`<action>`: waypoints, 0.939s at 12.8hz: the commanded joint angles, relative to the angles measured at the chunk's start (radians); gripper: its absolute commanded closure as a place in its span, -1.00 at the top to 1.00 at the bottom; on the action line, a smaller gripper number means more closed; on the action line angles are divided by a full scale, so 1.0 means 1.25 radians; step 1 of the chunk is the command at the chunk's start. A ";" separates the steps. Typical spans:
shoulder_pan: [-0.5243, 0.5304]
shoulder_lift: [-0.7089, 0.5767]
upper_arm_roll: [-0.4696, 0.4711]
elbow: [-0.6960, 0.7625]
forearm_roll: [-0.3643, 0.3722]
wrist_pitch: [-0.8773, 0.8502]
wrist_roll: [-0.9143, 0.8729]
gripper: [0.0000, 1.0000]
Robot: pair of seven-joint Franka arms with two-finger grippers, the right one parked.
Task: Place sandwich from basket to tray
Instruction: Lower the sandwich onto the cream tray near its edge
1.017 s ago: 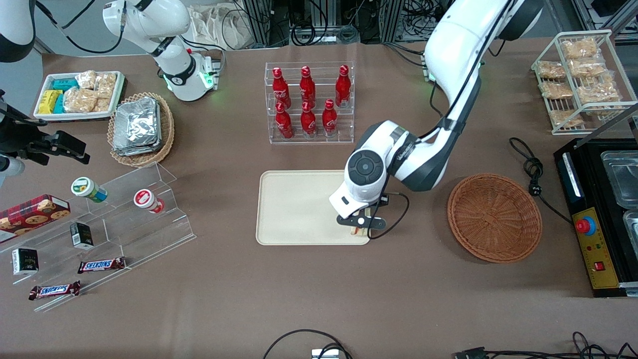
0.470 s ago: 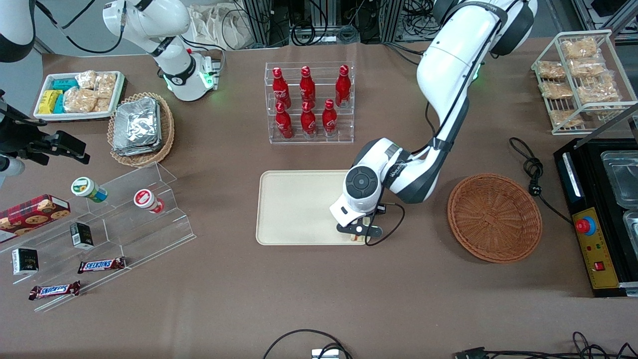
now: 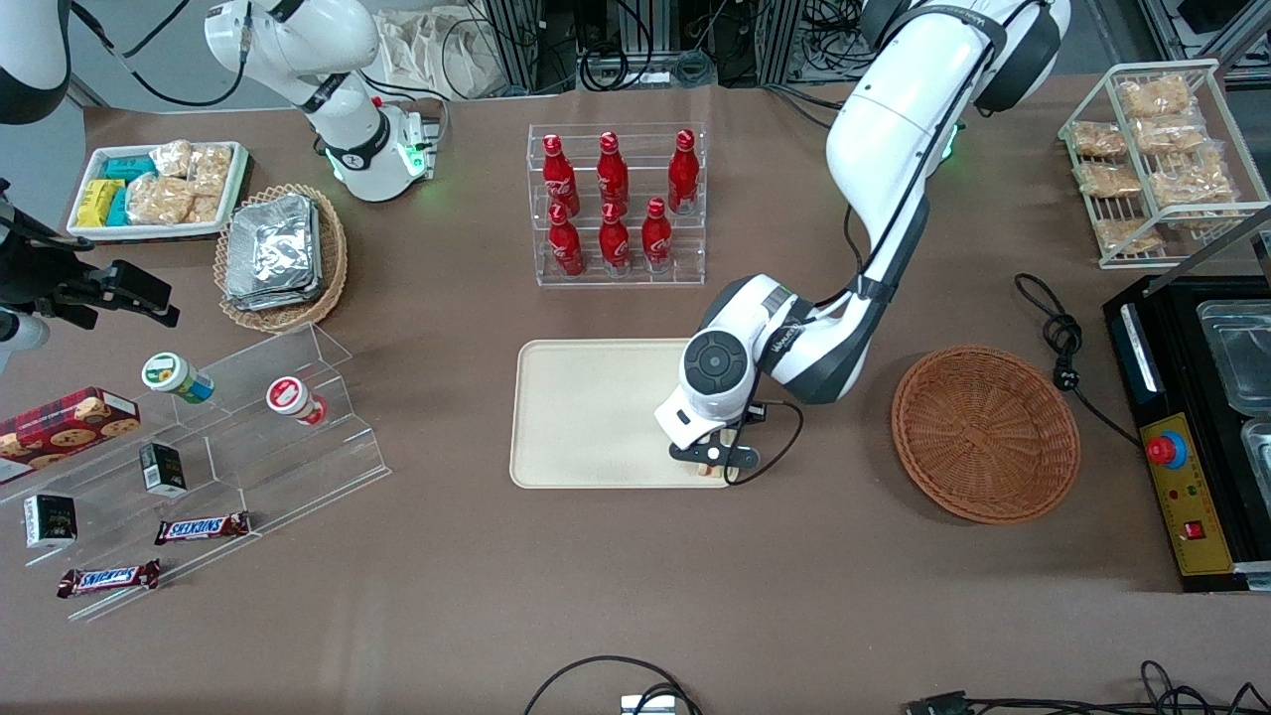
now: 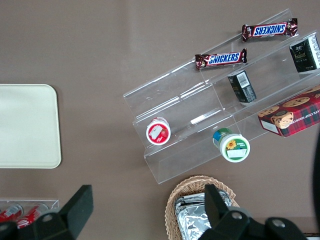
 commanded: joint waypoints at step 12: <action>0.007 -0.166 0.063 -0.012 -0.086 0.005 0.072 1.00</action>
